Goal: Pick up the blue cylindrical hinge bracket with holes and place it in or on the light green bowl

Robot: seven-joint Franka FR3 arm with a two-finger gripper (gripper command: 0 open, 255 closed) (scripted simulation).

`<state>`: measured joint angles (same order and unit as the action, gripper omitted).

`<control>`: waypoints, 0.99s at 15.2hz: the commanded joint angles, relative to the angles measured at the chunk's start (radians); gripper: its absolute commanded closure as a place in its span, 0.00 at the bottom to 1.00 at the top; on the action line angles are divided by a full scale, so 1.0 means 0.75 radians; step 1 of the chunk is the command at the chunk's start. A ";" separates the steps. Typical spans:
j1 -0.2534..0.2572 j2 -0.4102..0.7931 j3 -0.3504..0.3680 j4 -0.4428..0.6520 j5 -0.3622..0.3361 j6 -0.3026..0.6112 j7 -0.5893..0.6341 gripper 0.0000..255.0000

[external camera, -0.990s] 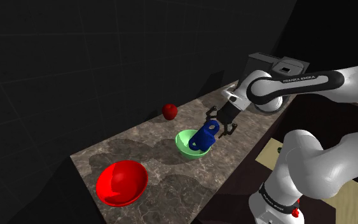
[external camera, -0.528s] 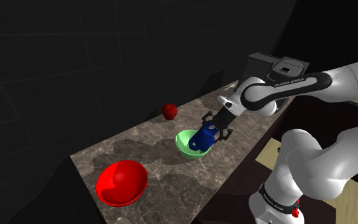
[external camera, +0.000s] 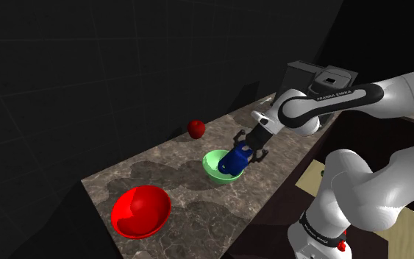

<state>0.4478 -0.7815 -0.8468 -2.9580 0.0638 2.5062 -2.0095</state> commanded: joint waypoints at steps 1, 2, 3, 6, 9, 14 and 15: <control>-0.001 0.004 -0.002 -0.001 -0.003 0.006 -0.002 1.00; 0.000 0.004 -0.002 0.000 -0.002 0.006 -0.001 1.00; 0.000 0.004 -0.002 0.001 -0.002 0.005 -0.002 1.00; 0.003 0.006 -0.002 0.001 -0.001 0.009 -0.001 1.00; -0.012 -0.010 0.017 0.007 -0.004 -0.015 0.012 1.00; -0.060 -0.080 0.097 0.047 -0.013 -0.127 0.077 1.00; -0.067 -0.092 0.112 0.056 -0.014 -0.148 0.090 1.00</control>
<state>0.4034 -0.8410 -0.7744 -2.9224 0.0541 2.4119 -1.9519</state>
